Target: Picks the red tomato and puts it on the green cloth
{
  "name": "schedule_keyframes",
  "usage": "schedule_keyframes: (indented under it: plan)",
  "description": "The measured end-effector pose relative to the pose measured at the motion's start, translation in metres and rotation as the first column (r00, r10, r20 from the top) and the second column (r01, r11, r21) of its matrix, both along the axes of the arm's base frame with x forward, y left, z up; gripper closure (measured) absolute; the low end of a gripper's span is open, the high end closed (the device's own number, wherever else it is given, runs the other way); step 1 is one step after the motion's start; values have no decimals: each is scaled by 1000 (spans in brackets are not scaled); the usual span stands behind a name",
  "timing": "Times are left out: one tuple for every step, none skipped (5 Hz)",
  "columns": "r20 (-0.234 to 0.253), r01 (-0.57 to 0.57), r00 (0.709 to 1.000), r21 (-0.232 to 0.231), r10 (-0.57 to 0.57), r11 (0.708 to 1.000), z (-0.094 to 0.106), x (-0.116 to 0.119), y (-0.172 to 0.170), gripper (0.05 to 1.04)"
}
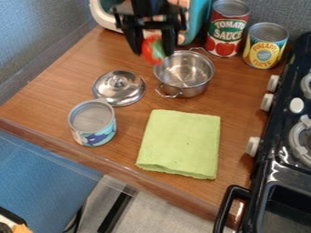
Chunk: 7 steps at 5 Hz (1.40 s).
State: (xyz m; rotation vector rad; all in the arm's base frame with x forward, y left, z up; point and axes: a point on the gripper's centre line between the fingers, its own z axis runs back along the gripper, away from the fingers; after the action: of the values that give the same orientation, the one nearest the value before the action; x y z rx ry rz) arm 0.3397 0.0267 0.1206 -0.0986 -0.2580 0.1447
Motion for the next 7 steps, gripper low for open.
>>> schedule_keyframes:
  plan:
    - [-31, 108, 994, 34, -107, 994, -20, -25, -32, 306]
    - [-61, 137, 989, 73, -133, 988, -37, -38, -41, 307]
    - [-122, 165, 980, 85, -155, 983, -64, -47, -49, 306]
    - [-129, 179, 977, 87, -167, 980, -69, -47, -54, 307]
    - [-141, 186, 975, 83, -173, 979, -71, -50, -56, 240]
    - [-127, 178, 978, 80, -167, 981, -62, -54, -56, 69]
    - [-125, 159, 981, 95, -146, 983, -47, -60, -53, 73]
